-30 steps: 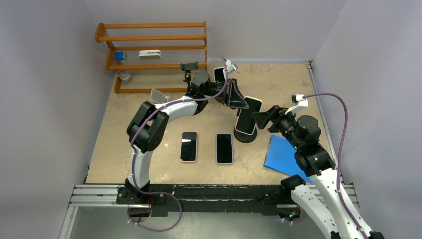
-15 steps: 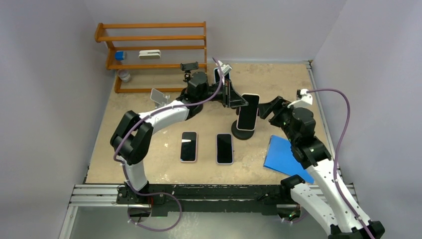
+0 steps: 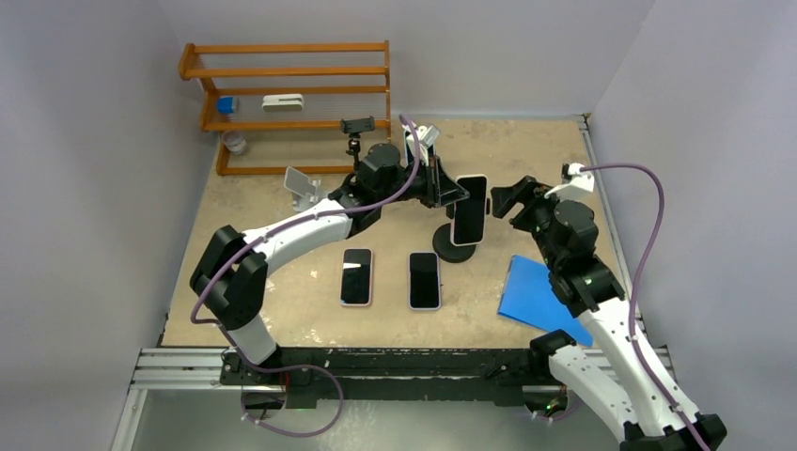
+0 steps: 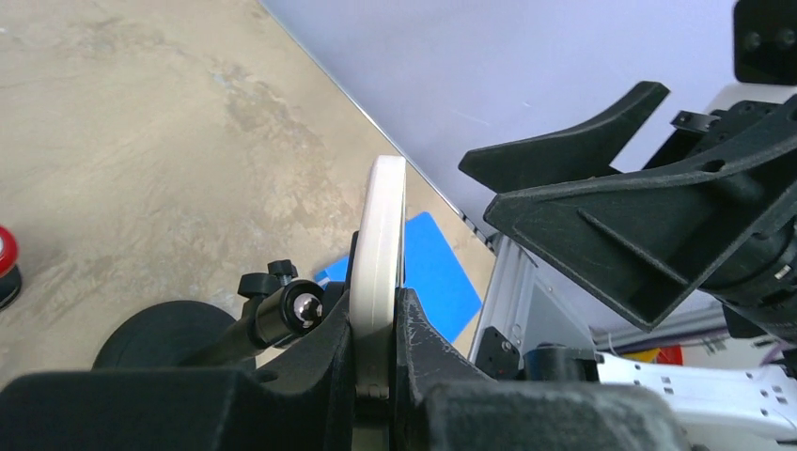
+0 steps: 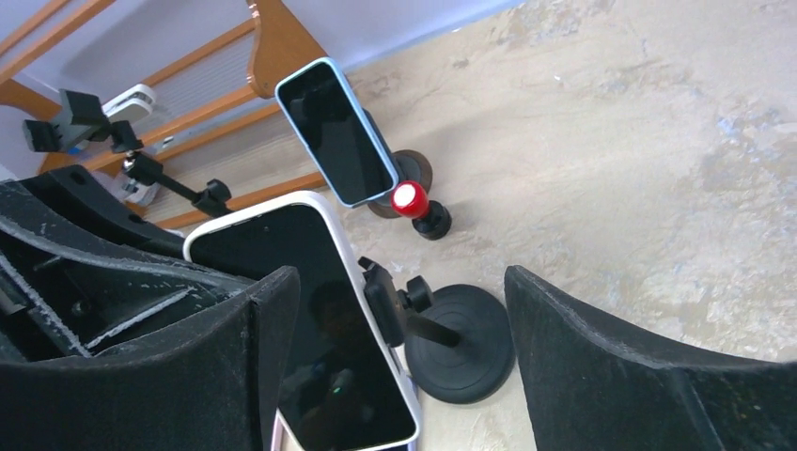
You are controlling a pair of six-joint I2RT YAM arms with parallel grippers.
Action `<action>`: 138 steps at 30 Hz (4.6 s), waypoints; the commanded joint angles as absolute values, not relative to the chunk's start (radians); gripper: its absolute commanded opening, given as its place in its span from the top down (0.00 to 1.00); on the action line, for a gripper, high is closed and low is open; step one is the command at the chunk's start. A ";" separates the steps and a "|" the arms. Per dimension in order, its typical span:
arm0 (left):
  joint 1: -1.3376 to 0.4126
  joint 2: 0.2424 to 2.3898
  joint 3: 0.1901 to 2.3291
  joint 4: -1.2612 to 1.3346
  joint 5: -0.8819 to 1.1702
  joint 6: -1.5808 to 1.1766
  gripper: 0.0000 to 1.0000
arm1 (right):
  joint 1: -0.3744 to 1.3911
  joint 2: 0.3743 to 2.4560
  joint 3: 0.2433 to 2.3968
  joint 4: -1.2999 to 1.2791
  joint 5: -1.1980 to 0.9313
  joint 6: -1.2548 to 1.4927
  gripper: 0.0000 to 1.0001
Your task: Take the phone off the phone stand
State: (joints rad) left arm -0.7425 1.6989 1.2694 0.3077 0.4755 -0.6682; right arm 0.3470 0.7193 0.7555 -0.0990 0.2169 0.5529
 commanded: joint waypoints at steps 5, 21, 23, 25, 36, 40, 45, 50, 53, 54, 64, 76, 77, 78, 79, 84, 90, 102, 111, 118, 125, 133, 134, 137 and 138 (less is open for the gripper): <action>-0.775 1.625 1.270 0.261 0.227 -0.631 1.00 | 0.387 0.817 0.865 -0.064 0.386 0.506 0.21; -0.801 1.623 1.309 0.200 0.140 -0.662 1.00 | 0.560 0.816 0.811 -0.009 0.488 0.549 0.07; -0.802 1.623 1.310 0.194 0.134 -0.671 1.00 | 0.560 0.794 0.798 -0.005 0.399 0.518 0.02; -0.801 1.620 1.309 0.191 0.131 -0.678 1.00 | 0.560 0.792 0.806 -0.006 0.397 0.461 0.01; -0.801 1.614 1.304 0.185 0.150 -0.690 1.00 | 0.560 0.799 0.769 -0.072 0.198 0.423 0.02; -0.800 1.615 1.300 0.183 0.164 -0.701 1.00 | 0.560 0.834 0.782 -0.096 0.188 0.416 0.01; -0.799 1.602 1.294 0.182 0.169 -0.695 0.81 | 0.560 0.791 0.792 -0.092 0.242 0.436 0.01; -0.797 1.584 1.294 0.187 0.166 -0.687 0.56 | 0.560 0.799 0.846 -0.138 0.249 0.439 0.01; -0.797 1.572 1.299 0.189 0.162 -0.678 0.49 | 0.560 0.802 0.868 -0.152 0.251 0.436 0.01; -0.798 1.568 1.302 0.189 0.163 -0.673 0.47 | 0.560 0.803 0.874 -0.155 0.253 0.436 0.01; -0.782 1.370 1.216 0.138 -0.012 -0.608 0.19 | 0.561 0.914 1.067 -0.269 0.323 0.342 0.01; -0.775 1.077 0.857 0.220 -0.136 -0.539 0.16 | 0.607 1.068 1.176 -0.321 0.323 0.297 0.01; -0.775 1.071 0.845 0.219 -0.116 -0.533 0.15 | 0.613 1.083 1.184 -0.328 0.337 0.293 0.01; -0.775 1.066 0.838 0.210 -0.105 -0.527 0.15 | 0.621 1.094 1.189 -0.331 0.349 0.287 0.01; -0.775 1.063 0.833 0.200 -0.099 -0.523 0.15 | 0.628 1.103 1.193 -0.335 0.358 0.283 0.01; -0.775 1.046 0.815 0.184 -0.046 -0.499 0.14 | 0.644 1.139 1.195 -0.335 0.395 0.281 0.01; -0.775 1.062 0.800 0.262 0.128 -0.474 0.14 | 0.646 1.171 1.195 -0.328 0.406 0.289 0.01; -0.774 1.193 0.763 0.478 0.424 -0.489 0.17 | 0.647 1.187 1.181 -0.309 0.401 0.279 0.07; -0.774 1.301 0.770 0.594 0.470 -0.524 0.19 | 0.649 1.197 1.175 -0.301 0.392 0.275 0.17; -0.773 1.398 0.823 0.643 0.473 -0.542 0.22 | 0.649 1.177 1.165 -0.289 0.393 0.277 0.41; -0.767 1.476 0.893 0.691 0.481 -0.565 0.26 | 0.650 1.171 1.164 -0.282 0.381 0.273 0.57; -0.759 1.572 0.963 0.697 0.485 -0.595 0.34 | 0.650 1.168 1.159 -0.281 0.376 0.275 0.64; -0.759 1.581 0.968 0.700 0.488 -0.598 0.36 | 0.649 1.168 1.158 -0.281 0.376 0.275 0.64; -0.758 1.607 0.983 0.711 0.501 -0.608 0.43 | 0.649 1.167 1.156 -0.280 0.375 0.277 0.65; -0.758 1.614 0.985 0.714 0.501 -0.611 0.45 | 0.650 1.167 1.155 -0.279 0.375 0.277 0.65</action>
State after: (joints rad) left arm -0.7658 1.5932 0.9333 0.6456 0.4782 -0.5854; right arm 0.6434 1.1919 1.1500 -0.3317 0.3748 0.2859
